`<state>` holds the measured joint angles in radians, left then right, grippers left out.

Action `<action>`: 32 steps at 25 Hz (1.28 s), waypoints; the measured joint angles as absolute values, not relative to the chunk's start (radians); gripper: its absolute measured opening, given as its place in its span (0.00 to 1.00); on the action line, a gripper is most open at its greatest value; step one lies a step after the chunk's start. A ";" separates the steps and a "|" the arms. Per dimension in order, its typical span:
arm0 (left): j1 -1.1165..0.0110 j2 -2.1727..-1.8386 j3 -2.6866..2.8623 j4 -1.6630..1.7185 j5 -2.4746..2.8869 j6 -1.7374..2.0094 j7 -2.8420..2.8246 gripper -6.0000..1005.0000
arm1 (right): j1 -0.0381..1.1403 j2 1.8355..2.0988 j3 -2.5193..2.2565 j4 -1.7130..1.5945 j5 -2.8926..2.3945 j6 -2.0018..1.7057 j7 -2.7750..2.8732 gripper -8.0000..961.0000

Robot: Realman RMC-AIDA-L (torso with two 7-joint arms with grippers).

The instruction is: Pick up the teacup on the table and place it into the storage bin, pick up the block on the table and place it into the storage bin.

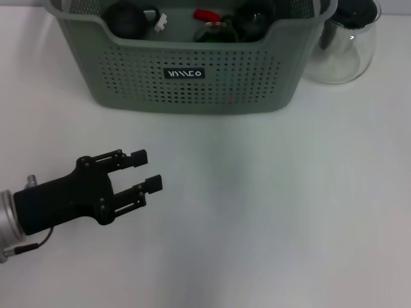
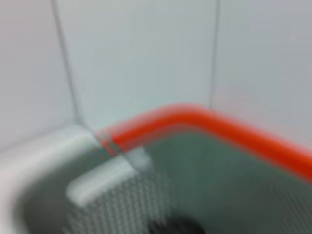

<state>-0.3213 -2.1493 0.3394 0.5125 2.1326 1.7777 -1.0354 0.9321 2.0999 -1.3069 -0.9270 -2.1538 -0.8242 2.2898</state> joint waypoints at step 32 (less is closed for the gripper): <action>-0.442 -2.104 0.520 0.577 2.242 1.889 -1.032 0.65 | 0.392 2.095 -0.838 -0.597 -1.874 -1.729 1.029 0.98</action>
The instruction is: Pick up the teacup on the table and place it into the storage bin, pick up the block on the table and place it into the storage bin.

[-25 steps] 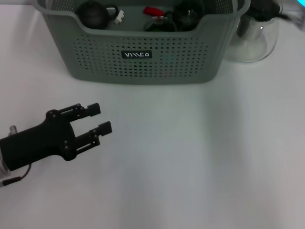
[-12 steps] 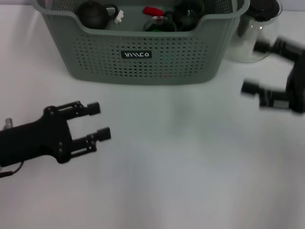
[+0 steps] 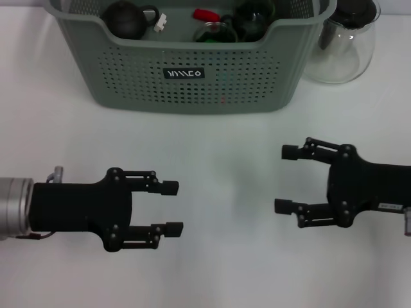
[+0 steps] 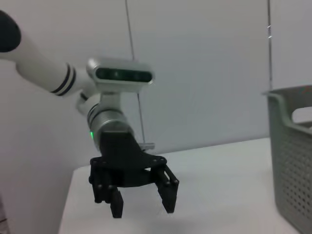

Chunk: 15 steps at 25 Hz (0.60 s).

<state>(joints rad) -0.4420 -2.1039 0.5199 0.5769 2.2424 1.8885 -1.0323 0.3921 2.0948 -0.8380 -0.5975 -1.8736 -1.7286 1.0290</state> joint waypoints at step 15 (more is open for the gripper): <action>-0.446 -2.104 0.493 0.572 2.231 1.893 -1.035 0.79 | 0.450 2.097 -0.849 -0.544 -1.893 -1.707 1.033 0.98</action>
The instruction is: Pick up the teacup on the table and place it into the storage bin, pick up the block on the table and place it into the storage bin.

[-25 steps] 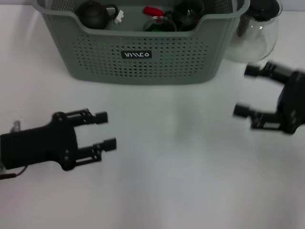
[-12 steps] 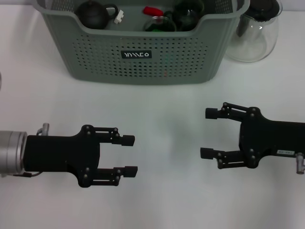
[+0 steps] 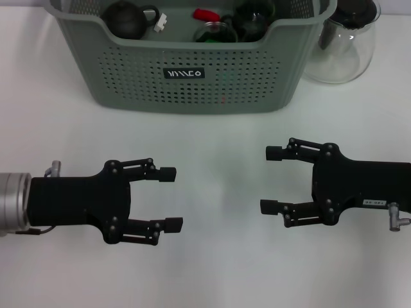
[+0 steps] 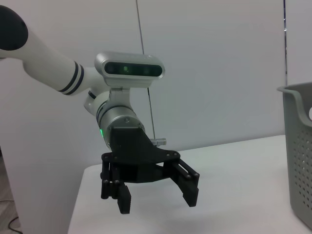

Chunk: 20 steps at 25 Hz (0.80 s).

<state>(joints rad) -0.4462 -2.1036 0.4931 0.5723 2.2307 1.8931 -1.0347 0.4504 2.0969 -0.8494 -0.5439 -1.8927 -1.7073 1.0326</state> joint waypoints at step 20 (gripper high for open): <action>-0.436 -2.108 0.491 0.572 2.234 1.891 -1.008 0.83 | 0.472 2.097 -0.851 -0.493 -1.895 -1.684 1.026 0.98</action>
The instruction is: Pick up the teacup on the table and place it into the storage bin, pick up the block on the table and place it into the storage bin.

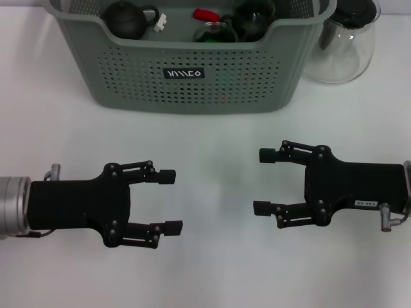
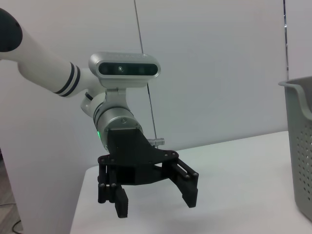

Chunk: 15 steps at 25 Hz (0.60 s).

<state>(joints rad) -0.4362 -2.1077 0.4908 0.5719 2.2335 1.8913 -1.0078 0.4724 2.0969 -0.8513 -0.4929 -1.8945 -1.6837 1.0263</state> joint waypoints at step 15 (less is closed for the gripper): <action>-0.411 -2.102 0.450 0.589 2.232 1.919 -1.008 0.82 | 0.526 2.100 -0.886 -0.439 -1.894 -1.666 1.023 0.98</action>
